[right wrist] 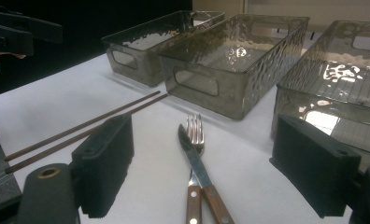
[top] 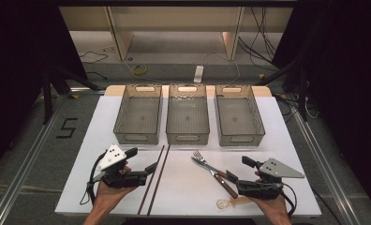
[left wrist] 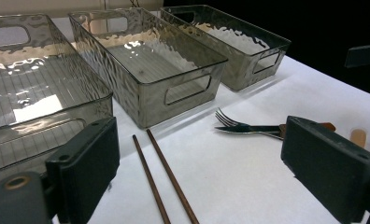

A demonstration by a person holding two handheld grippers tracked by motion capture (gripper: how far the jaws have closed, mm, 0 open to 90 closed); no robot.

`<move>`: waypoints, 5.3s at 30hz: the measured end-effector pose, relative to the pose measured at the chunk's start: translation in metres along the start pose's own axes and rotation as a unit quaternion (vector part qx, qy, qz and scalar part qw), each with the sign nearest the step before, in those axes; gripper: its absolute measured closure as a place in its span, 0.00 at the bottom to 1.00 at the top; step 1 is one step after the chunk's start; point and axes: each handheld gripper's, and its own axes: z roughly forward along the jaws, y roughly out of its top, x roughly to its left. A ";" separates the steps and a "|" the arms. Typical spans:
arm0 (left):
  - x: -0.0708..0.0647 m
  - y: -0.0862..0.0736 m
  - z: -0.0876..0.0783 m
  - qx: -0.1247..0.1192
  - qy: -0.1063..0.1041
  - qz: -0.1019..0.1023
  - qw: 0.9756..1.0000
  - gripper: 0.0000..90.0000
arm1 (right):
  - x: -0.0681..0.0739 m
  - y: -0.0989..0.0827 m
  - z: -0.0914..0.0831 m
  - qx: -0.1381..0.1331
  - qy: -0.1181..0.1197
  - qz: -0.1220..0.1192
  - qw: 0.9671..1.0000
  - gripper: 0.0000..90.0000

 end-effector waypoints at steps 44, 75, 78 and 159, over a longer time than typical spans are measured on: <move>0.005 0.001 0.067 0.406 0.055 0.017 0.912 0.43 | 0.001 -0.001 0.002 0.012 0.006 -0.001 1.000 0.25; -0.001 -0.017 0.081 0.466 0.034 0.032 0.883 0.71 | 0.003 -0.001 0.005 0.026 0.010 -0.012 1.000 0.25; -0.002 -0.017 0.081 0.466 0.038 0.037 0.883 0.74 | 0.003 -0.001 0.005 0.027 0.009 -0.012 1.000 0.25; 0.066 0.086 0.044 0.267 0.059 -0.020 0.962 0.93 | 0.005 -0.003 0.008 0.039 0.013 -0.025 0.999 0.26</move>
